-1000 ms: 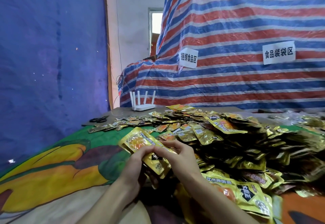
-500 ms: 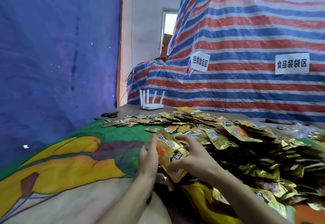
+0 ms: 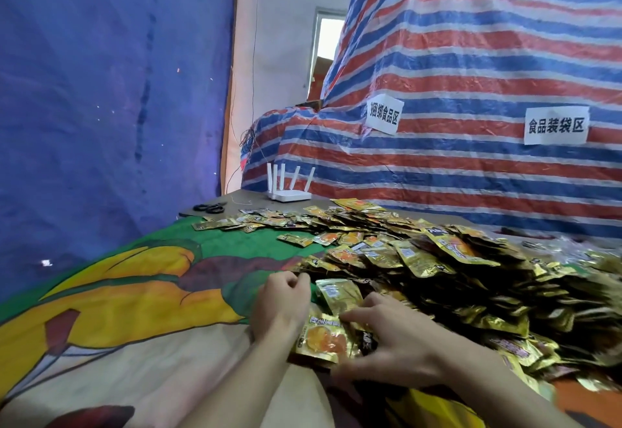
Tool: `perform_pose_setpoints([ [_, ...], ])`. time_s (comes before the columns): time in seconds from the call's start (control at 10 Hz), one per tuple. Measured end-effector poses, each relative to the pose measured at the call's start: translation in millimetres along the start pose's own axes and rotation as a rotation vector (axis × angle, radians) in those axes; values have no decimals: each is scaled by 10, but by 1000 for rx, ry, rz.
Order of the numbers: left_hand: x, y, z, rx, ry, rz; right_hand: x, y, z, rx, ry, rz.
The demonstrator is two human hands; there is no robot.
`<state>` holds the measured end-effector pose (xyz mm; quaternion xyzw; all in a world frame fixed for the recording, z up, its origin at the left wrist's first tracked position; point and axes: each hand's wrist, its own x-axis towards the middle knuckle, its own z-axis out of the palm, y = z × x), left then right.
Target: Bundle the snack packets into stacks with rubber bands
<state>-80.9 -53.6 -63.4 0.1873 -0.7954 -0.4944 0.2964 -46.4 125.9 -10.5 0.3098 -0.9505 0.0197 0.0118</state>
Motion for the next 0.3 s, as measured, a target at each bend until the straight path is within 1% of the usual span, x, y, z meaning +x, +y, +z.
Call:
perform_pose_setpoints([
  [0.1,-41,-16,12,206,-18,94,-3,21,5,63,-67,8],
  [0.2,-28,-30,29,248,-20,148,-14,92,37,-15,43,-20],
  [0.3,-41,-40,43,215,-124,167,-74,96,150,-26,99,-8],
])
